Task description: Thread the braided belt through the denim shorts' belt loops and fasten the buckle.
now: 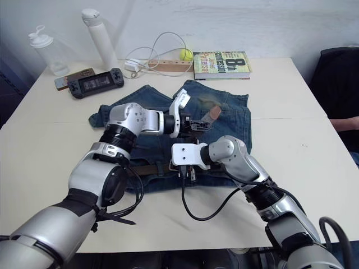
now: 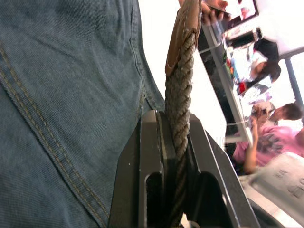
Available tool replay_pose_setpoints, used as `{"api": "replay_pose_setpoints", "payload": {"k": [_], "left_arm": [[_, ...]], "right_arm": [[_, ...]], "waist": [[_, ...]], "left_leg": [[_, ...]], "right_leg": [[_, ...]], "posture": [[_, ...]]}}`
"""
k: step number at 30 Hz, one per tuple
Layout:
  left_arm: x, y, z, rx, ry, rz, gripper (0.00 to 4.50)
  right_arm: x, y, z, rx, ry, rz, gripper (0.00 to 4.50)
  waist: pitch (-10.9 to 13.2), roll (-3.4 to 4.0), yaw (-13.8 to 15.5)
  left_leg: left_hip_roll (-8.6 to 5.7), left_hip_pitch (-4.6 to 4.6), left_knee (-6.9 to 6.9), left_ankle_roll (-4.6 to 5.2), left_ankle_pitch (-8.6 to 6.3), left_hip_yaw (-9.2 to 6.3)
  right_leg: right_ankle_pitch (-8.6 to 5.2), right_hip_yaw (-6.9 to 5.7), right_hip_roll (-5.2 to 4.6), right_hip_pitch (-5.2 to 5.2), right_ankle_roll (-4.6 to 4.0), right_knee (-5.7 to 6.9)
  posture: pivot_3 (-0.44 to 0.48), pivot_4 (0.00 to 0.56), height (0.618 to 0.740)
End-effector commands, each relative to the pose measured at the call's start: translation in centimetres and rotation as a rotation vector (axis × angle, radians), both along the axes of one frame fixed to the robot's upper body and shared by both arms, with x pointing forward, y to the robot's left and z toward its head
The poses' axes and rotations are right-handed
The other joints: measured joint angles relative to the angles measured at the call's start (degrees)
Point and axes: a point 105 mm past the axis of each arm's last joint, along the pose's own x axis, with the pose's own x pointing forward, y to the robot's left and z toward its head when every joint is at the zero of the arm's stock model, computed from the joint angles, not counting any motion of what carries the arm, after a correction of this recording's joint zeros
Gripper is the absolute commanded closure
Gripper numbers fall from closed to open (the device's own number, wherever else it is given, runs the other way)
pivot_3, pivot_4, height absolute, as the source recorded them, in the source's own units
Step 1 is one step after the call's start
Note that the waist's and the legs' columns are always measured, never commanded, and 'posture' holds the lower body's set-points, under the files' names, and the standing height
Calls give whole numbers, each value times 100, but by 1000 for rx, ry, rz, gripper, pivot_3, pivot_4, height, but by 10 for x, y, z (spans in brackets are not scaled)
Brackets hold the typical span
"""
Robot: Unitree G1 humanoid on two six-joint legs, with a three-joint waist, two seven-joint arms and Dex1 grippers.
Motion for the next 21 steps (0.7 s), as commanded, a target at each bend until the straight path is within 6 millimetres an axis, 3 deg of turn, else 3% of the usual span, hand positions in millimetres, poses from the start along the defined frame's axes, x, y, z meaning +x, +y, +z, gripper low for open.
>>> {"api": "replay_pose_setpoints", "payload": {"k": [1,5,9,14,20,21], "left_arm": [[-7,-40,54,-115,-232,-155,4500],[-8,-30,37,-99,-192,-169,4500],[-2,-1,17,-67,-149,-115,4500],[-1,23,12,-106,-85,-55,4500],[-4,28,15,-100,-109,-47,4500],[-6,28,14,-84,-120,-54,4500]], "right_arm": [[-29,-4,-63,-128,174,17,4482],[-14,-6,-38,32,129,-104,4482],[0,-24,-4,287,101,-305,4482],[-11,-49,12,428,203,-426,4482],[-16,-73,30,528,237,-523,4482],[-17,-79,34,528,221,-530,4173]], "waist": [[0,1,2],[0,0,-3],[0,0,6],[2,1,2],[4,1,3],[6,1,4]], "left_leg": [[-1,0,0,0,0,-1],[-4,-2,1,1,0,-3],[-5,-11,1,3,0,-13],[-5,-25,1,4,1,-15],[-7,-36,-2,6,0,-21],[-7,-35,-4,6,0,-24]], "right_leg": [[0,0,-1,0,0,-1],[0,-1,-4,1,0,-1],[0,-4,-7,-3,0,1],[0,-3,-8,-16,0,3],[0,-2,-7,-22,0,6],[0,-3,-7,-22,0,5]], "posture": [[0,150,735],[0,150,735],[0,150,735],[0,150,735],[0,150,735],[0,150,735]]}}
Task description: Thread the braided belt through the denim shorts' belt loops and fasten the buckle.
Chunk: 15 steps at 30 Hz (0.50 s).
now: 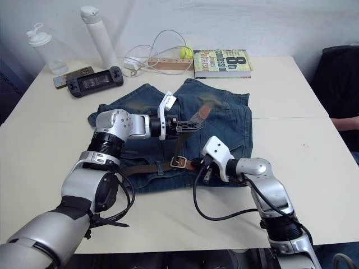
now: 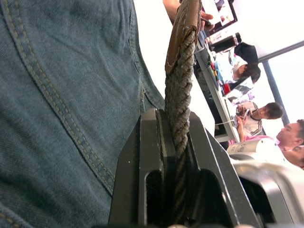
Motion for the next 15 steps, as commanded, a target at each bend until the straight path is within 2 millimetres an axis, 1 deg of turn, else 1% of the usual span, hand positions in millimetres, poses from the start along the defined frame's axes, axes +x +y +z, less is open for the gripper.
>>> {"api": "replay_pose_setpoints", "payload": {"k": [1,2,3,4,5,6,7,8,9,12,15], "left_arm": [[-10,0,18,-16,-87,-27,4500],[-12,-1,17,-6,-95,-32,4500],[-14,-1,16,-2,-100,-34,4500],[-16,-1,9,77,-174,-47,4500],[-19,-1,4,134,-229,-63,4500],[-24,-1,-3,203,-298,-93,4500],[-27,-2,-8,245,-344,-117,4500],[-29,-1,-11,263,-365,-129,4500],[-32,-1,-13,291,-410,-153,4500],[-31,2,-18,434,-639,-212,4500],[-32,-1,-14,470,-785,-257,4500]], "right_arm": [[-9,-38,38,120,-10,-130,3848],[-9,-41,42,113,-28,-137,3732],[-9,-42,44,109,-36,-140,3496],[-6,-49,56,80,-110,-144,3101],[-5,-53,64,59,-163,-144,2598],[-2,-59,75,-10,-255,-131,2284],[-1,-61,82,-61,-315,-119,1717],[0,-62,84,-90,-345,-109,1370],[0,-62,89,-159,-396,-62,955],[2,-62,104,-247,-476,18,955],[3,-61,105,-288,-479,67,955]], "waist": [[6,-1,1],[6,0,2],[6,0,4],[6,0,5],[6,0,4],[10,6,-1],[14,12,-2],[14,12,-3],[14,12,-5],[14,12,-6],[14,11,8]], "left_leg": [[0,-1,-3,0,0,-2],[-2,-6,-5,1,0,-3],[-2,-6,-6,1,0,-4],[-3,-6,-8,1,0,-4],[-2,-6,-8,1,0,-6],[-3,-6,-8,1,0,-6],[-8,-5,-11,1,0,-6],[-14,-4,-13,1,0,-6],[-15,0,-14,2,0,-6],[-13,7,-19,1,0,-10],[-13,7,-19,1,1,-12]], "right_leg": [[0,0,1,0,0,1],[0,1,0,-5,0,1],[0,1,0,-6,0,1],[0,2,0,-6,0,0],[0,2,1,-5,0,0],[0,2,1,-6,0,-1],[0,12,1,-8,0,-1],[0,16,0,-11,0,-2],[0,20,1,-12,0,-6],[0,24,9,-12,0,-11],[0,25,9,-11,0,-13]], "posture": [[0,150,735],[0,150,735],[0,150,735],[0,150,735],[0,150,735],[0,150,735],[0,150,735],[0,150,735],[0,150,735],[0,150,735],[0,150,735]]}}
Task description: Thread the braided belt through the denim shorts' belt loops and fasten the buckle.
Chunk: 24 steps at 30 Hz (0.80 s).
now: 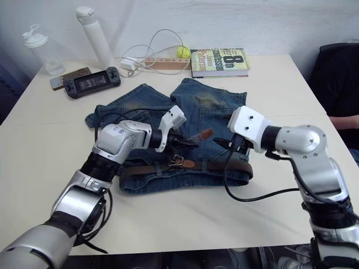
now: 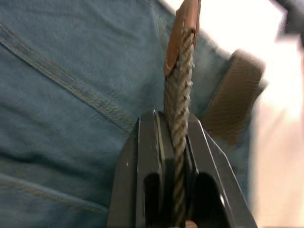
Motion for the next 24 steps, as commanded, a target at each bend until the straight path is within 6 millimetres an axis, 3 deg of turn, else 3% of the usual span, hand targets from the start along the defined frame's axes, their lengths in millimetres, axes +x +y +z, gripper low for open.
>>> {"api": "replay_pose_setpoints", "payload": {"k": [1,6,10,13,18,20,23,24], "left_arm": [[-5,-10,15,20,-200,-110,4500],[-8,-15,26,-6,-257,-149,4500],[-8,-14,26,14,-276,-160,4500],[-8,-13,24,18,-270,-156,4500],[-8,-9,21,32,-273,-153,4500],[-7,-8,20,47,-280,-157,4500],[-8,-7,20,30,-244,-150,4500],[-10,-7,22,25,-243,-165,4056]], "right_arm": [[-2,5,-1,-75,-11,72,955],[3,7,-16,-115,55,87,955],[7,12,-15,-79,63,90,955],[5,15,-15,-58,85,103,1761],[3,13,-11,-20,95,101,4085],[2,13,-11,-19,108,104,4427],[0,12,-13,-24,119,103,4427],[0,12,-15,-28,122,101,4483]], "waist": [[0,0,11],[1,-1,37],[1,-1,48],[1,-1,31],[1,-1,43],[1,-1,44],[1,-1,43],[1,-1,43]], "left_leg": [[0,-1,1,1,0,-1],[-2,-8,6,9,2,-5],[-2,-11,7,12,2,-8],[-1,-11,6,12,2,-10],[-1,-11,8,12,2,-12],[-1,-11,8,12,2,-12],[-1,-11,9,12,2,-12],[-1,-11,9,12,2,-13]], "right_leg": [[0,0,-1,1,0,-4],[0,-4,-5,3,0,-13],[0,-6,-5,3,0,-14],[0,-6,-3,3,0,-13],[0,-7,-4,3,0,-14],[0,-7,-4,3,0,-14],[0,-7,-4,3,0,-13],[0,-7,-4,3,0,-13]], "posture": [[0,150,735],[0,150,735],[0,150,735],[0,150,735],[0,150,735],[0,150,735],[0,150,735],[0,150,735]]}}
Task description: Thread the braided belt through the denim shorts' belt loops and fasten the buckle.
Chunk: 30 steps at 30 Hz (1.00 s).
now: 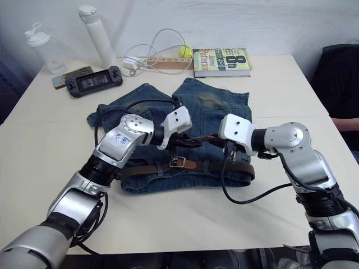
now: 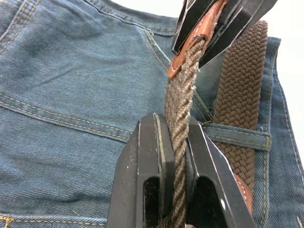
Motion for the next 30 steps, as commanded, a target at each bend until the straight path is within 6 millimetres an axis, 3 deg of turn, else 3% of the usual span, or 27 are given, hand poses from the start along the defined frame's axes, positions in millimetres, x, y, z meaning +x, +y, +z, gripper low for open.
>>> {"api": "replay_pose_setpoints", "payload": {"k": [1,2,5,9,14,21,29,30], "left_arm": [[-5,2,12,-22,-18,-33,3586],[-8,1,16,-30,-34,-54,3382],[-18,2,26,-12,-106,-143,2031],[-17,4,27,78,-279,-189,314],[-17,-11,46,-70,-368,-221,314],[-12,-5,23,1,-356,-235,314],[-9,-3,22,11,-355,-250,314],[-10,-4,22,13,-352,-259,862]], "right_arm": [[-4,-2,13,4,-46,10,4500],[-4,-3,11,-5,-42,8,4500],[-5,-4,6,-24,-31,-1,4500],[-6,-1,2,-14,-15,-2,4500],[-14,11,5,46,13,20,4500],[-16,11,7,66,24,0,4500],[-18,8,7,71,34,-15,4500],[-18,8,8,72,34,-16,4500]], "waist": [[0,0,-1],[0,0,-3],[0,0,-5],[0,1,1],[0,0,47],[0,0,51],[0,0,91],[0,0,91]], "left_leg": [[0,0,0,0,0,0],[0,0,0,0,0,0],[0,-1,0,0,0,0],[0,-1,1,0,0,-2],[0,-4,7,2,-1,-4],[0,-6,10,3,-2,-4],[0,-8,11,8,-4,-4],[0,-8,12,8,-4,-4]], "right_leg": [[0,0,0,0,0,0],[0,0,0,0,0,0],[0,0,0,0,0,0],[0,-1,0,1,0,-1],[0,-2,0,1,0,-2],[0,-3,0,0,0,0],[0,-4,0,0,0,-2],[0,-4,0,0,0,-2]], "posture": [[0,150,735],[0,150,735],[0,150,735],[0,150,735],[0,150,735],[0,150,735],[0,150,735],[0,150,735]]}}
